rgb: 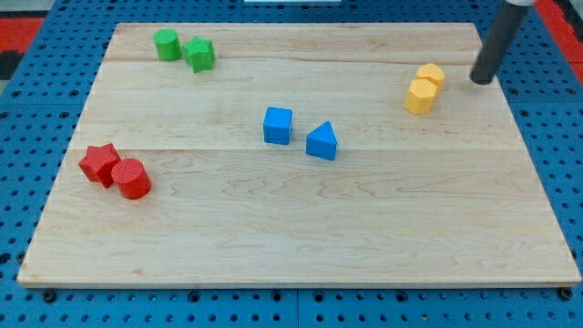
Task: Move the yellow blocks to the top right of the board
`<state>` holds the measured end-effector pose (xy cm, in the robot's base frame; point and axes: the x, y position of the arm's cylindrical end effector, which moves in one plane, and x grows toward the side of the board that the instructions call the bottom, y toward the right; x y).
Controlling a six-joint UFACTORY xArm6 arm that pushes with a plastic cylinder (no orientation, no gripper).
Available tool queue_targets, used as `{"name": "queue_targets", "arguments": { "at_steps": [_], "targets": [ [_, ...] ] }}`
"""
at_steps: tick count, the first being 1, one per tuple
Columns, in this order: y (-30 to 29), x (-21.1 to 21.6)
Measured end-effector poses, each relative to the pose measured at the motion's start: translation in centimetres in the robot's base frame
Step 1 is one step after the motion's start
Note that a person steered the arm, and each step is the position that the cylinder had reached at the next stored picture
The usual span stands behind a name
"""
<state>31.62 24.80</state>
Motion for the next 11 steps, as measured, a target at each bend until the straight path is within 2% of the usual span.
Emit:
{"name": "queue_targets", "arguments": {
  "at_steps": [1, 3, 4, 5, 6, 7, 8, 10, 11],
  "targets": [
    [-2.8, -0.1],
    [-3.6, 4.3],
    [-3.5, 9.6],
    [-7.2, 10.3],
    [-8.7, 4.0],
    [-7.3, 1.6],
    [-6.4, 0.9],
    [0.6, -0.1],
    [-1.9, -3.7]
  ]
}}
